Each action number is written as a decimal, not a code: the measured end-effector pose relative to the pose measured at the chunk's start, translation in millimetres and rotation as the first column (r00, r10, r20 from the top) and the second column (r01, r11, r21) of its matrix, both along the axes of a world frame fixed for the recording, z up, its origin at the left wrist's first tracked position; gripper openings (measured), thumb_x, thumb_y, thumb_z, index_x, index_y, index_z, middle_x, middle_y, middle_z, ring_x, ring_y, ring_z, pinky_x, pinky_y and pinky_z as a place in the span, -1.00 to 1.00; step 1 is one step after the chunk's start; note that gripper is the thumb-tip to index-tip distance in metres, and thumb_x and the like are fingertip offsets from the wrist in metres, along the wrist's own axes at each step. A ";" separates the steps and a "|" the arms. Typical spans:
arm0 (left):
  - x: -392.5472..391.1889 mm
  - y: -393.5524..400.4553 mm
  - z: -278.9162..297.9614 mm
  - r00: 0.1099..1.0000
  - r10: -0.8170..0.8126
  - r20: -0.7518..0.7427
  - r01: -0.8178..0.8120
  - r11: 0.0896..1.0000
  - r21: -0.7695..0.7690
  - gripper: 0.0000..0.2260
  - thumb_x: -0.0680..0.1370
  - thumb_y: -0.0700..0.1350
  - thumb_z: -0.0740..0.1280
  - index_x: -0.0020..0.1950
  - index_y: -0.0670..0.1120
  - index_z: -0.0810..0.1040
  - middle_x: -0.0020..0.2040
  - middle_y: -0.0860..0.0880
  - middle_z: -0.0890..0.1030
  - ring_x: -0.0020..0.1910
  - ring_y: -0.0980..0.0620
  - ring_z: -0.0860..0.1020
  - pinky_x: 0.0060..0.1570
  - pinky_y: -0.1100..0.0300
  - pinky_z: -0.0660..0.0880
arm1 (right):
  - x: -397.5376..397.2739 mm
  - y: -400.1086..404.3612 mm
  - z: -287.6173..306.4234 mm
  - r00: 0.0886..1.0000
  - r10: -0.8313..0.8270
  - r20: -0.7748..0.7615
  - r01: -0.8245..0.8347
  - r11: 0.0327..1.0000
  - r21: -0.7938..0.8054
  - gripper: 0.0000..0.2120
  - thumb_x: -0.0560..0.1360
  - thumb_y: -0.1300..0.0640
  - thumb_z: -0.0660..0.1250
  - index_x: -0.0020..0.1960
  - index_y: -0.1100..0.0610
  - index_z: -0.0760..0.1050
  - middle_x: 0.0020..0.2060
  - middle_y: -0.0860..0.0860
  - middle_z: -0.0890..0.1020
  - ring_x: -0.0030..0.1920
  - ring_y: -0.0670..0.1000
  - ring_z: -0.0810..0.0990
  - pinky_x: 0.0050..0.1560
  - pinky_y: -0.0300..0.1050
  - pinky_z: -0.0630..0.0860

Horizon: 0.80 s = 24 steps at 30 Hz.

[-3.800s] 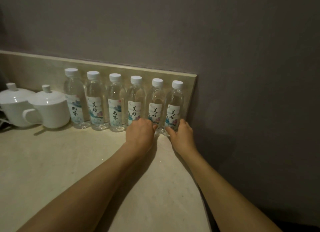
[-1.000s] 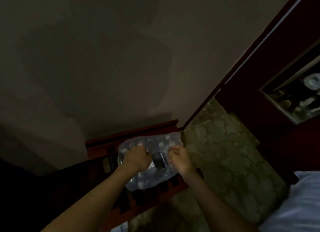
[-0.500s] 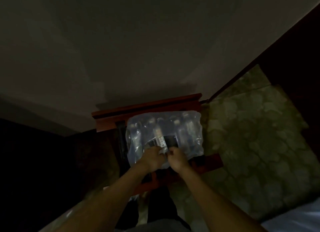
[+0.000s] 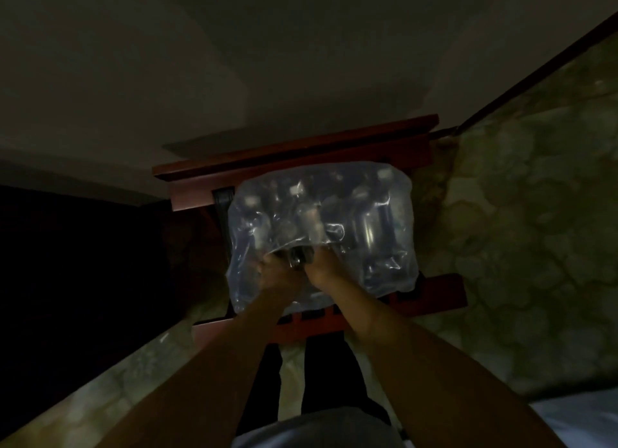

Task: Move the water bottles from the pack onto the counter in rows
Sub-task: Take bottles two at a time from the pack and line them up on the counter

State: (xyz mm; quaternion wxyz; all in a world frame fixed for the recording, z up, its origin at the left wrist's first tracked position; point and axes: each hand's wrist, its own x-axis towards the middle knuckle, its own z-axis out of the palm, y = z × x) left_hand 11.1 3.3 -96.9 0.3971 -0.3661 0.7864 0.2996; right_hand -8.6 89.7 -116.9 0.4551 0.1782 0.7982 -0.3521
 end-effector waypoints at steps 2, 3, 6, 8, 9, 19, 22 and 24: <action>-3.5 1.3 -14.2 0.993 0.107 0.041 -0.106 0.994 -0.031 -0.49 0.55 -0.11 0.32 0.43 -0.26 0.24 0.42 -0.28 0.28 0.35 -0.22 0.40 0.29 -0.05 0.45 | -0.8 -0.2 -9.3 1.000 -0.015 0.020 0.015 1.000 0.007 -0.77 0.59 0.13 0.21 0.17 0.23 0.47 -0.02 0.15 0.62 -0.07 0.09 0.61 0.03 0.00 0.60; -4.6 1.4 -19.7 0.987 0.155 0.051 -0.153 0.987 -0.051 -0.50 0.55 -0.12 0.32 0.42 -0.27 0.27 0.40 -0.28 0.32 0.32 -0.22 0.44 0.26 -0.02 0.47 | -1.6 0.3 -13.5 1.000 -0.013 0.022 0.012 1.000 0.018 -0.76 0.58 0.13 0.22 0.18 0.23 0.45 -0.02 0.16 0.61 -0.07 0.10 0.61 0.04 0.03 0.59; -3.6 0.7 -35.0 0.978 0.208 0.030 -0.203 0.972 -0.118 -0.63 0.57 -0.14 0.30 0.32 -0.28 0.44 0.30 -0.27 0.48 0.24 -0.21 0.51 0.12 0.05 0.51 | -5.4 4.0 -25.0 0.997 0.011 0.081 -0.014 0.999 0.035 -0.72 0.57 0.13 0.23 0.22 0.22 0.46 0.09 0.20 0.61 0.09 0.20 0.59 0.16 0.14 0.53; -2.9 -0.2 -43.4 0.980 0.198 0.010 -0.194 0.970 -0.147 -0.71 0.60 -0.12 0.24 0.20 -0.28 0.56 0.19 -0.26 0.59 0.17 -0.21 0.56 0.06 0.04 0.50 | -8.0 7.3 -32.6 0.986 0.046 0.158 -0.051 0.998 0.029 -0.69 0.60 0.07 0.18 0.26 0.19 0.45 0.13 0.20 0.59 0.13 0.19 0.58 0.19 0.11 0.51; -2.7 0.0 -46.8 0.981 0.194 0.009 -0.190 0.968 -0.164 -0.69 0.61 -0.09 0.22 0.19 -0.28 0.58 0.18 -0.26 0.60 0.17 -0.21 0.56 0.08 0.04 0.49 | -9.0 8.9 -35.8 0.979 0.072 0.191 -0.079 0.996 0.030 -0.67 0.62 0.04 0.15 0.29 0.19 0.43 0.15 0.20 0.58 0.13 0.18 0.57 0.18 0.07 0.50; 4.2 -1.3 -54.8 0.976 0.183 0.119 -0.171 0.980 -0.101 -0.66 0.57 0.08 0.27 0.13 -0.16 0.63 0.12 -0.17 0.65 0.11 -0.13 0.60 0.15 0.02 0.53 | -19.4 -10.8 -47.4 0.875 0.069 0.479 -0.113 0.992 0.062 -0.40 0.61 -0.19 0.06 0.46 0.21 0.28 0.44 0.20 0.34 0.43 0.18 0.32 0.40 0.01 0.24; 3.8 -2.8 -53.6 0.970 0.218 0.108 -0.209 0.974 -0.090 -0.68 0.55 0.06 0.31 0.12 -0.15 0.63 0.07 -0.15 0.66 0.05 -0.11 0.62 0.13 0.00 0.56 | -15.9 -9.6 -50.1 0.912 0.025 0.409 -0.054 0.997 0.060 -0.48 0.61 -0.15 0.08 0.40 0.17 0.37 0.40 0.16 0.41 0.38 0.16 0.39 0.35 0.00 0.30; 0.4 -4.7 -50.8 0.978 0.186 0.098 -0.181 0.982 -0.057 -0.71 0.56 0.01 0.31 0.12 -0.18 0.61 0.09 -0.17 0.65 0.07 -0.11 0.61 0.14 0.01 0.55 | -10.7 -9.7 -53.2 0.926 -0.054 0.373 0.034 0.998 0.059 -0.53 0.61 -0.12 0.10 0.33 0.18 0.43 0.32 0.15 0.49 0.31 0.13 0.46 0.27 -0.02 0.37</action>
